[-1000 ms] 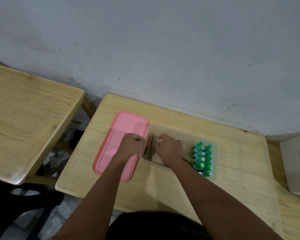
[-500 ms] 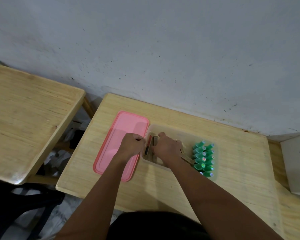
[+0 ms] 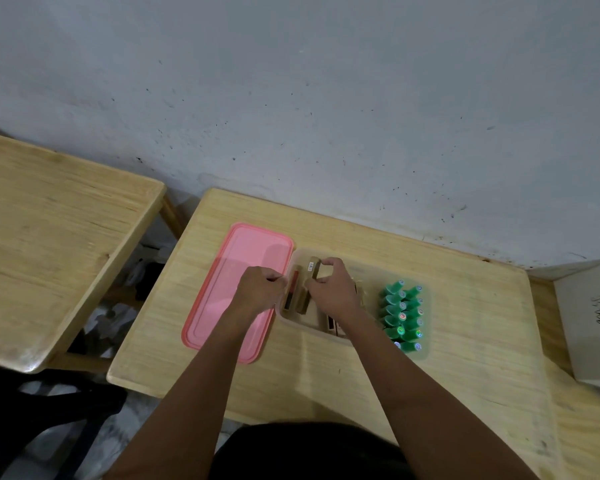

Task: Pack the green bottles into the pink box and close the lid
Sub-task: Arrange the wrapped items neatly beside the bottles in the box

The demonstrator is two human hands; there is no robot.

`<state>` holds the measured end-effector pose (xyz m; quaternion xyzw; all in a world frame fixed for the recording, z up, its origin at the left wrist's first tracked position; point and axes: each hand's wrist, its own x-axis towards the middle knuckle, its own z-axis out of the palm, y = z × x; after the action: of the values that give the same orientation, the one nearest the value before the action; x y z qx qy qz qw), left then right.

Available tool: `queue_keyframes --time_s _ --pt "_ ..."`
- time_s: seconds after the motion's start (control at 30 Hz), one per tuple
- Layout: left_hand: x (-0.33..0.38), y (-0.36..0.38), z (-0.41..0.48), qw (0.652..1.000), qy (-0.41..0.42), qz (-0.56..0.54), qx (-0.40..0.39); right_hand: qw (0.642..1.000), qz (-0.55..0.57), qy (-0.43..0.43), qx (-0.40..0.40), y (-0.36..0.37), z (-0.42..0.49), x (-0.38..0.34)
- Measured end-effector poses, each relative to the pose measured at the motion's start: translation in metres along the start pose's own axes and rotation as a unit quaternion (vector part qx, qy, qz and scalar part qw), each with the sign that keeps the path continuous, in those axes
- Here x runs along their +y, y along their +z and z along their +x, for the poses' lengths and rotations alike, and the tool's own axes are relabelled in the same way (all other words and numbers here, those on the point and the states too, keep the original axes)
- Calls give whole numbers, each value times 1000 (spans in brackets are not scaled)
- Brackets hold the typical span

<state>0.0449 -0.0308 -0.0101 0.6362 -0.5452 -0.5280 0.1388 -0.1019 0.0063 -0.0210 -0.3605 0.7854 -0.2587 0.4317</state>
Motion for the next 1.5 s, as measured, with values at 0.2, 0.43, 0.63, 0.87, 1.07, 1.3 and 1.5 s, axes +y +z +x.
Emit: queue_keyframes --time_s 0.2,0.43,0.63,0.87,1.07,1.3,1.5 --pt "2 0 -2 1000 -9 -20 1 997 -9 56 -44 8 3 8" --pt "2 0 1 1000 -20 -15 1 999 31 16 -34 10 -3 9" --pt "1 0 0 1000 -11 -18 6 999 32 -3 -8 7 -5 12" --pt "1 1 -2 999 -13 -33 6 995 81 -4 62 4 -9 11" --pt "2 1 -1 1000 -9 -24 13 995 21 -22 95 4 -7 13" --pt "0 1 0 1000 -4 -10 7 986 -162 -35 22 17 5 19" --pt "-4 0 4 1000 -8 -8 -2 991 -136 -17 10 25 14 22"
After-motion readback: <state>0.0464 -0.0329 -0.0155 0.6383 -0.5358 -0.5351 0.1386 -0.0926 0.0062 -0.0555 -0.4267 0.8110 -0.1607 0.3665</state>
